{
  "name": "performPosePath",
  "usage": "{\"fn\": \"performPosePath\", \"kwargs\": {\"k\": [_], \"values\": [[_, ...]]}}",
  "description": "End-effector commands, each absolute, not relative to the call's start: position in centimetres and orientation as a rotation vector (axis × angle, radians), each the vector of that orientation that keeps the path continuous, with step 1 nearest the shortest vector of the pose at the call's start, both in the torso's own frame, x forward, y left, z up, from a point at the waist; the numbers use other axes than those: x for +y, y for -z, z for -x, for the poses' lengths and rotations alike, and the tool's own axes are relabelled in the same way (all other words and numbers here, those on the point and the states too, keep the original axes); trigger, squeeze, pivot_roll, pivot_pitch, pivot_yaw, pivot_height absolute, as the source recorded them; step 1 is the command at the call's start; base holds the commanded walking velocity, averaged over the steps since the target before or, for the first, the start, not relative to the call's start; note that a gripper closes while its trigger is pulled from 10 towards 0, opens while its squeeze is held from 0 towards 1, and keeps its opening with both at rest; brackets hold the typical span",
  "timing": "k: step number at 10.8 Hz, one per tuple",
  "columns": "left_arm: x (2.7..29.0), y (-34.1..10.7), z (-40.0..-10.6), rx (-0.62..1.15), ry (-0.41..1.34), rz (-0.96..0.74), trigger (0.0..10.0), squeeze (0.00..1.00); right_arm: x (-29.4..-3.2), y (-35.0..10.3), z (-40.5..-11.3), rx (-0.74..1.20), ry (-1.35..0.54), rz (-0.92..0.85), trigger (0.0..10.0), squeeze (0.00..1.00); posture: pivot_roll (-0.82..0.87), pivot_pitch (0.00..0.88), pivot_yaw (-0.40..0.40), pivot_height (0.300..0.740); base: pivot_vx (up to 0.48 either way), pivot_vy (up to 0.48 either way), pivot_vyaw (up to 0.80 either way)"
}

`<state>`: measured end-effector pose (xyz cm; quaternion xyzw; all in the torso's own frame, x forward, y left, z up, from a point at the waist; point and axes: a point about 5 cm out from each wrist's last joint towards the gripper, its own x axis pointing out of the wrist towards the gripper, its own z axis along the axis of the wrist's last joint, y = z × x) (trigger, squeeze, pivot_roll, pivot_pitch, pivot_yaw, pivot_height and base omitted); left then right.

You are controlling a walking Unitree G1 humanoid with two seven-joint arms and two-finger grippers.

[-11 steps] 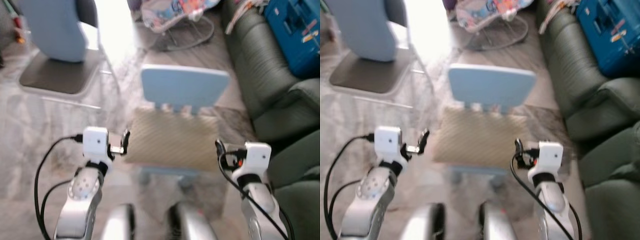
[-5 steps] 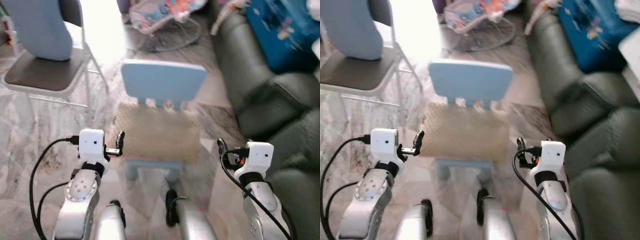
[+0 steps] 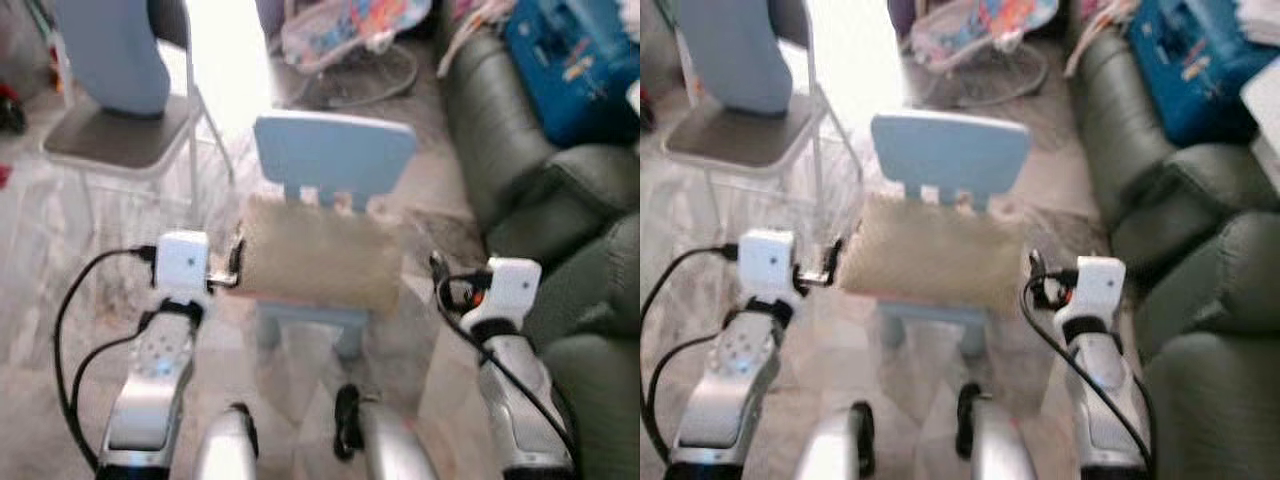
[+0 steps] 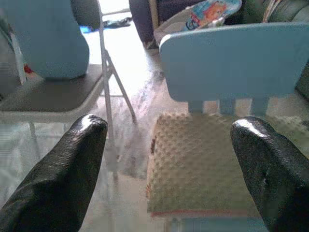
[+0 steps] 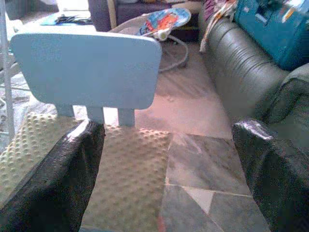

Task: Move the pillow to the sofa

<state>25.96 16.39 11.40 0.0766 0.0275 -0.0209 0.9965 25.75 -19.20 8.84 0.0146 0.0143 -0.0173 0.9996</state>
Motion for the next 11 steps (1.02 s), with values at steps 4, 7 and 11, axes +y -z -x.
{"fn": "performPosePath", "kwargs": {"k": [4, 7, 11], "values": [[18.1, -10.3, -24.8, 0.055, -0.037, -0.231, 10.0, 0.00, -19.0, -9.0, -25.2, 0.021, 0.027, -0.036, 10.0, 0.00, 0.00, 0.212, -0.071, 0.740, 0.000, 0.000, 0.00], [18.7, -10.8, -25.6, 0.042, -0.027, -0.217, 10.0, 0.00, -18.8, -8.4, -24.6, 0.043, 0.030, -0.048, 10.0, 0.00, 0.00, 0.244, -0.060, 0.740, 0.000, 0.000, 0.00], [18.7, -11.6, -26.3, 0.021, 0.019, -0.204, 10.0, 0.00, -18.5, -8.6, -24.8, 0.039, 0.030, -0.076, 10.0, 0.00, 0.00, 0.258, -0.044, 0.740, 0.000, 0.000, -0.15]]}}
